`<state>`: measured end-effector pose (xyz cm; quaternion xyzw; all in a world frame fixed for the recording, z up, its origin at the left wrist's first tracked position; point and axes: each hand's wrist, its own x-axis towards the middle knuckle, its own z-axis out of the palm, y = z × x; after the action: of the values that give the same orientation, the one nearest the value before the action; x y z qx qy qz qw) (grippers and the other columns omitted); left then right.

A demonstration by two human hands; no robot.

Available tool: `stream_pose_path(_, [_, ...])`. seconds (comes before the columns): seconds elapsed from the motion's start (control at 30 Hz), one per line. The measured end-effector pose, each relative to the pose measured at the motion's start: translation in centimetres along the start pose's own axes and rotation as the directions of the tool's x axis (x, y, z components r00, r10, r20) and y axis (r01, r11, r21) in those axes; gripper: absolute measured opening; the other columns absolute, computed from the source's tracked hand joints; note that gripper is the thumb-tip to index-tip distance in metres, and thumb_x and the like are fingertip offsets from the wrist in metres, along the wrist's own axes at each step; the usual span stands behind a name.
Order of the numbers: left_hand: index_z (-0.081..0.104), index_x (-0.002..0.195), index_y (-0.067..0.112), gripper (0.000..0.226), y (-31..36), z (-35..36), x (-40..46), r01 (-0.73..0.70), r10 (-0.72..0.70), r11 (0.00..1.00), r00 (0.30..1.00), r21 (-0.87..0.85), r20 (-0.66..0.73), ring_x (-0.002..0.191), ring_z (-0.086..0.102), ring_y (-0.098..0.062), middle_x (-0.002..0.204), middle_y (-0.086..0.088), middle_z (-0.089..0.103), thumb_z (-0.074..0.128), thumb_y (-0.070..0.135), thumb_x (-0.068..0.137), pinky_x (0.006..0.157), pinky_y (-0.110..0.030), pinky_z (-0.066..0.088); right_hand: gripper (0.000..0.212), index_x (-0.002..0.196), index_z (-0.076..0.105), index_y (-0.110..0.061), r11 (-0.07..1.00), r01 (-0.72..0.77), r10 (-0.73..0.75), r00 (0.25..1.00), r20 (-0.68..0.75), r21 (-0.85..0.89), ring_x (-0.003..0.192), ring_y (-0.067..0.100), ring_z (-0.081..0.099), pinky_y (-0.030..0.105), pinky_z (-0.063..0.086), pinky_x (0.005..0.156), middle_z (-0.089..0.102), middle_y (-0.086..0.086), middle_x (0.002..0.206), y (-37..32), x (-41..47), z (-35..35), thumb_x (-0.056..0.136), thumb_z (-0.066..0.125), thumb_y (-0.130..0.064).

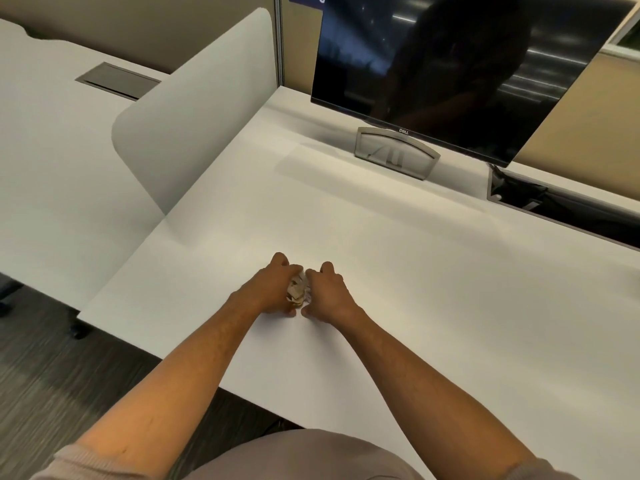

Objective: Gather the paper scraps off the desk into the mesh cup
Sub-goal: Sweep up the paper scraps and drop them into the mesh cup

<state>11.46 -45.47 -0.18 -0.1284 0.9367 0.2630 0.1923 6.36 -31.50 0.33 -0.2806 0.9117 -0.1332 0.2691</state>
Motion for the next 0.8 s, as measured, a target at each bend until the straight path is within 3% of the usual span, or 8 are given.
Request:
stream_pose_path(0.17, [0.061,0.120,0.027,0.061,0.3,0.0,0.0,-0.030,0.028,0.998,0.998,-0.048,-0.048,0.094,0.058,-0.021,0.115,0.001,0.044,0.085,0.025,0.063,0.086,-0.035,0.050,0.036,0.114,0.059,-0.018,0.998,-0.011,0.013,0.999,-0.041,0.054,0.101,0.032,0.052,0.040,0.052,0.080,0.041,0.008,0.116,-0.1,0.2,0.6,0.079,0.071,-0.020])
stream_pose_path(0.37, [0.068,0.101,0.022,0.036,0.9,0.0,0.1,-0.020,0.016,0.998,0.998,-0.053,-0.065,0.086,0.057,-0.022,0.102,-0.002,0.049,0.080,0.024,0.068,0.077,-0.036,0.051,0.030,0.110,0.060,-0.016,0.998,-0.028,0.030,0.999,-0.024,0.059,0.099,0.030,0.053,0.038,0.052,0.078,0.042,0.008,0.113,-0.1,0.7,0.6,0.082,0.068,-0.026])
stream_pose_path(0.53, [0.068,0.085,0.015,0.011,1.4,-0.1,0.3,-0.004,0.002,1.000,0.995,-0.024,-0.096,0.081,0.058,-0.024,0.095,-0.004,0.054,0.064,0.018,0.076,0.070,-0.037,0.051,0.028,0.096,0.065,-0.012,0.996,0.015,-0.011,0.999,-0.048,0.088,0.091,0.027,0.055,0.030,0.039,0.066,0.050,0.010,0.100,-0.1,0.9,0.4,0.081,0.068,-0.035])
stream_pose_path(0.67, [0.066,0.069,0.013,0.007,1.5,0.0,0.4,0.002,-0.008,0.998,0.995,-0.060,-0.096,0.072,0.063,-0.026,0.075,-0.007,0.063,0.073,0.014,0.069,0.058,-0.031,0.046,0.008,0.081,0.064,-0.006,0.992,0.036,-0.018,0.989,-0.146,0.122,0.074,0.024,0.047,0.031,0.033,0.059,0.044,0.006,0.082,0.4,0.5,0.7,0.083,0.059,-0.012])
stream_pose_path(0.8, [0.070,0.073,0.011,0.004,1.7,0.1,0.2,0.001,-0.011,0.995,0.994,-0.097,-0.107,0.074,0.062,-0.027,0.075,-0.009,0.065,0.074,0.013,0.071,0.060,-0.032,0.046,0.009,0.071,0.062,-0.004,0.983,0.016,0.026,0.974,-0.223,0.184,0.068,0.023,0.045,0.032,0.032,0.057,0.050,0.007,0.071,0.6,0.3,1.2,0.079,0.057,-0.004])
